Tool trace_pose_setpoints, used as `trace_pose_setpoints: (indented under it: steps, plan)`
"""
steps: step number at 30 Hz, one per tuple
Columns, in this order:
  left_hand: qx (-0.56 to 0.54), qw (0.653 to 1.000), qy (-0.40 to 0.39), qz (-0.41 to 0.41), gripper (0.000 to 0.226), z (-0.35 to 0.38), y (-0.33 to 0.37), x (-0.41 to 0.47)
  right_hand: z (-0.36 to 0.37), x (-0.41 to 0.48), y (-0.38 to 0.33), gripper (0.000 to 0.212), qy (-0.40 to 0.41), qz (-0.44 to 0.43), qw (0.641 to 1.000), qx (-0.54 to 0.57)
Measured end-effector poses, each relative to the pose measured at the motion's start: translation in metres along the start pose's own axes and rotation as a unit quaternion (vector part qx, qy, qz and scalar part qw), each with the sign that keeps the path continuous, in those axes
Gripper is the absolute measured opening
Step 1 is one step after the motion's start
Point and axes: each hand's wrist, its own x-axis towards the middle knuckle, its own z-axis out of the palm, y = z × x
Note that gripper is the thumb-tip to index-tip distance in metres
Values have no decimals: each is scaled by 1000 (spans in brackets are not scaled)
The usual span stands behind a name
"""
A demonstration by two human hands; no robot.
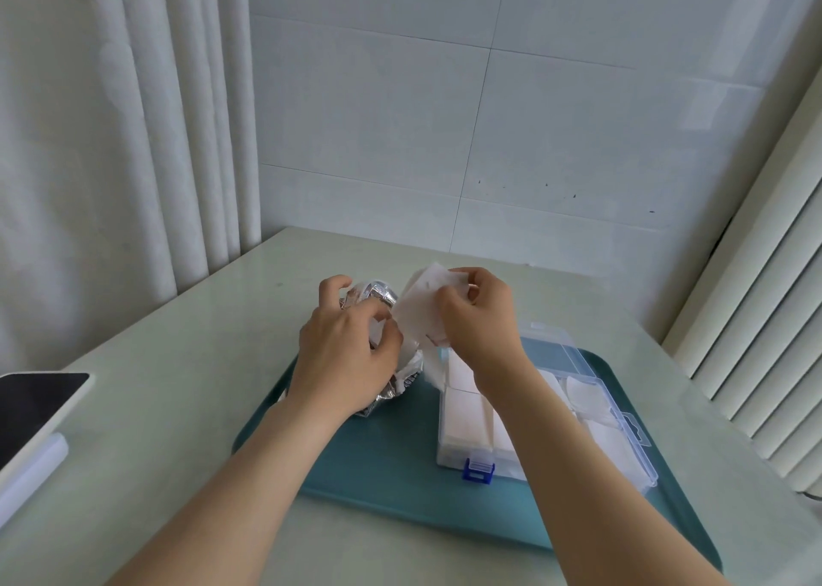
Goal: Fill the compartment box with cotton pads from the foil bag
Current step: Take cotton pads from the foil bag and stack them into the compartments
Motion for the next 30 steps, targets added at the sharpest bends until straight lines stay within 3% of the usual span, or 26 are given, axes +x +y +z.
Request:
trace_pose_setpoints:
  steps: [4,8,12,16,19,23,27,30]
  plan:
    - [83,996,-33,16,63,1,3,-3,-5,2,1,22,-3,32,999,40]
    - [120,991,-59,8,80,3,7,-4,0,3,5,22,21,20,1000,6]
    - [120,991,4,67,71,0,12,-4,-3,5,3,24,58,18,998,7]
    - [148,980,-35,125,57,-7,24,-8,-9,6,0,22,72,18,996,56]
    - [191,971,-84,118,48,-9,29,-11,-11,5,-2,22,77,11,994,75]
    - [192,969,-102,116,18,-5,27,-13,-12,5,-2,22,74,10,993,88]
    - [120,988,-72,67,21,-2,27,-10,-12,4,-3,18,72,6,992,102]
    - [48,999,-3,15,17,-4,27,-6,-13,6,-4,20,88,-2,989,115]
